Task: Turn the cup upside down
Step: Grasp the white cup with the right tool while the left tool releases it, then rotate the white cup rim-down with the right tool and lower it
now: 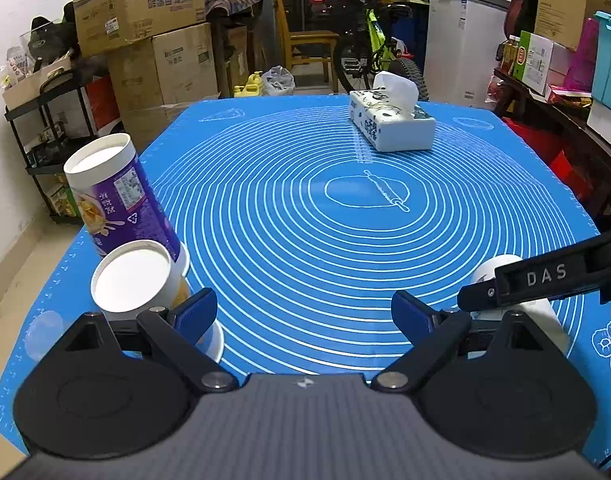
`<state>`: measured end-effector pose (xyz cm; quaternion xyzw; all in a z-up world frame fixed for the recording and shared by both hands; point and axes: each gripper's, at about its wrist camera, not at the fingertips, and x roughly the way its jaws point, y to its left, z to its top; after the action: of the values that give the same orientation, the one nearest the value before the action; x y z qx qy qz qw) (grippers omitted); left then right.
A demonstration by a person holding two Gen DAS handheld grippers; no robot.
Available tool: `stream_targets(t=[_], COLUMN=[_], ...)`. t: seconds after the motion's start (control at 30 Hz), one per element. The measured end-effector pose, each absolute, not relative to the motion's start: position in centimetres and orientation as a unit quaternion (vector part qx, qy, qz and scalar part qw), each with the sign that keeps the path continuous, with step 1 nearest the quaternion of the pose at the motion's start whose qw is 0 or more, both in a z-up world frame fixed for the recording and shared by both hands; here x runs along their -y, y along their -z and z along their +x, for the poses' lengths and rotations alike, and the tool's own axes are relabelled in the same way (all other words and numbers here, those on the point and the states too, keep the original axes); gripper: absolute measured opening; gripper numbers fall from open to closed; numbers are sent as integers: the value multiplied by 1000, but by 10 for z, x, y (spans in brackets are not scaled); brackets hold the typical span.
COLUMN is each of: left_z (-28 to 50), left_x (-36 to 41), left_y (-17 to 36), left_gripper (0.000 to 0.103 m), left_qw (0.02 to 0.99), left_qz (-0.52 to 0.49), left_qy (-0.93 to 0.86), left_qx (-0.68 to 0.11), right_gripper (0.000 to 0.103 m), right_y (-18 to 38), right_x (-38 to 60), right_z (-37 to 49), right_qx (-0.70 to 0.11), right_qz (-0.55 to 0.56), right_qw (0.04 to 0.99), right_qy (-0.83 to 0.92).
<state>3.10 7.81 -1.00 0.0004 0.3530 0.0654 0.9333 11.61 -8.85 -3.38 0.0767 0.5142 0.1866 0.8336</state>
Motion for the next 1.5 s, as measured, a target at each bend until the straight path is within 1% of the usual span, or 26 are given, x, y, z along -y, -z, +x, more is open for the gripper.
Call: stream_targets(t=[0.07,0.17,0.33,0.4,0.57,0.67,0.87,1.2,1.5], left_z=[30,30,28,26,25,24,23,17,12], left_x=[-77,-76,-78,-77,-75,-73,-74,-73,-70], left_y=[10,9,7,8,8,8,8,5,6], left_gripper=[93,93,93,93,93,93,93,93,93], left_qw=[934,936,938,938,938,938,938,939,938], left_qz=[0,0,-9,-12,-12,-12,-20,-25,-24], left_qy=[-64,-65,-69,-68,-66,-64,-63,-60,-56], left_qx=[-351,-345,-339,-339,-341,-340,-340,-338,-342], right_gripper=[64,64,64,65,65,65,65,64,65], right_y=[29,15,5,11,28,25,25,23,26], right_x=[88,89,86,83,76,72,65,71,77], right_z=[110,100,72,63,55,51,45,30,20], right_qx=[-491,-433,-269,-228,-230,-232,-261,-258,-273], right_qz=[65,37,-24,-61,-99,-115,-139,-138,-137], right_qw=[847,882,953,964,960,957,946,946,941], right_qy=[-192,-182,-133,-120,-125,-130,-135,-141,-148])
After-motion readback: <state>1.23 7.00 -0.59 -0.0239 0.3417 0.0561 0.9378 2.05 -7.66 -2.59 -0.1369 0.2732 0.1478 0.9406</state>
